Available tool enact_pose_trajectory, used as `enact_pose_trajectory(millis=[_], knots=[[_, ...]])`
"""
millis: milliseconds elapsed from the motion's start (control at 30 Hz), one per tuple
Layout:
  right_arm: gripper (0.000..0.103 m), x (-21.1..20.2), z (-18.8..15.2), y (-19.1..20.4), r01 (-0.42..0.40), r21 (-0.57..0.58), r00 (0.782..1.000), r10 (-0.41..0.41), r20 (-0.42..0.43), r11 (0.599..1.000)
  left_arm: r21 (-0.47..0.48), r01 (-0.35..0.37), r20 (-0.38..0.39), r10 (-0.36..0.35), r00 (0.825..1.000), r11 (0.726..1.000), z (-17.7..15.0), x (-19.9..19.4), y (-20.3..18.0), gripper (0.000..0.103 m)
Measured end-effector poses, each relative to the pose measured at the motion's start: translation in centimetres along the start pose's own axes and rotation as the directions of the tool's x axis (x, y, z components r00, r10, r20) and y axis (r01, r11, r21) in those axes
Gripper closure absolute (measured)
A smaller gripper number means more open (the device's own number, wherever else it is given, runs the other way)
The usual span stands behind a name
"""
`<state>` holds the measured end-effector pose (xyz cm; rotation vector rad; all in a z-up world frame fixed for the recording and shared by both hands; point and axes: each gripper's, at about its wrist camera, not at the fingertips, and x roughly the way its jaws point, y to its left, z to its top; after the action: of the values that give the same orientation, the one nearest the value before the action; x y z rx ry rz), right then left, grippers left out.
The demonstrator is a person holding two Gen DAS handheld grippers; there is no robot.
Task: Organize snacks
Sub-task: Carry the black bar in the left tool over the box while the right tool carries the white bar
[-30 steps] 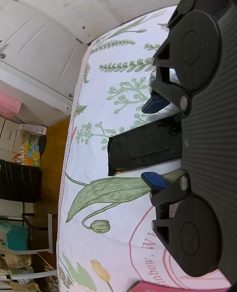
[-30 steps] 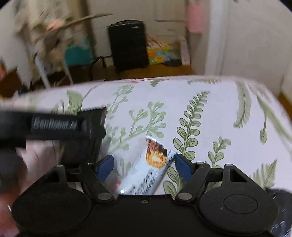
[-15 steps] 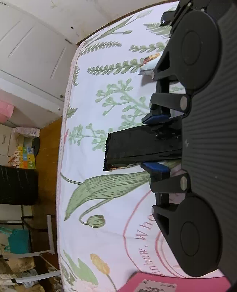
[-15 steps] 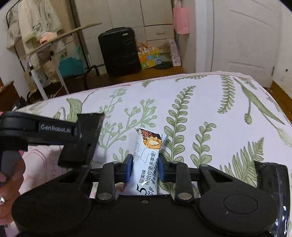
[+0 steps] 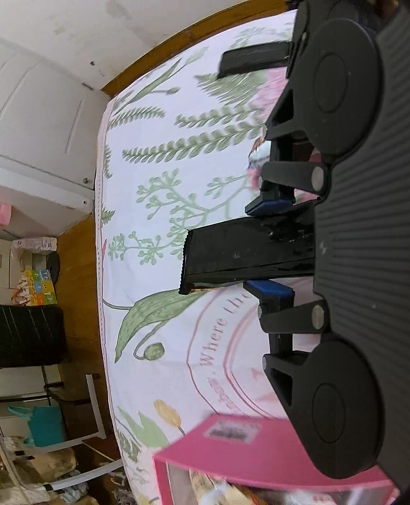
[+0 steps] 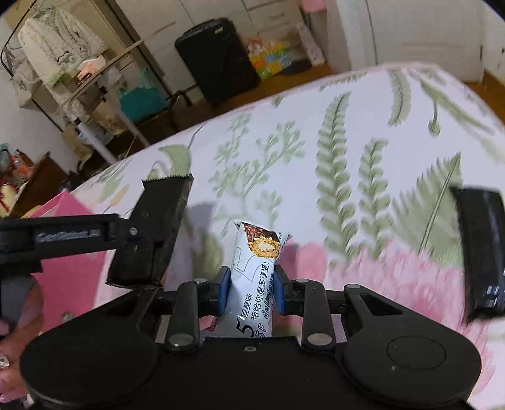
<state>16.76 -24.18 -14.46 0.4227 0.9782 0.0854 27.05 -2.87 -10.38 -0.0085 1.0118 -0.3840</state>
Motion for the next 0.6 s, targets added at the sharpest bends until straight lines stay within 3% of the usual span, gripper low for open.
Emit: enact_pose_trajectory(millis=[233,367,600], knots=[[0.071,-2.8,-1.6,2.4,-0.039,-0.047,0.998,0.037,-0.053,0.998,-0.044,0.021,-0.003,-0.021,1.0,0.999,-3.6,-5.0,1.7,0.061],[0.071,-4.4,-2.0,4.3,-0.098,-0.105,0.991,0.087,-0.106,0.99,-0.081,0.072,0.019,-0.07,0.997,0.994,-5.4,-7.8,2.9,0.061],[0.071,-7.8,-1.8,10.8,-0.175,-0.287,0.982,0.144,-0.125,0.942,-0.045,0.023,0.119,-0.017,0.993,0.999,-6.4,-14.9,5.2,0.061]])
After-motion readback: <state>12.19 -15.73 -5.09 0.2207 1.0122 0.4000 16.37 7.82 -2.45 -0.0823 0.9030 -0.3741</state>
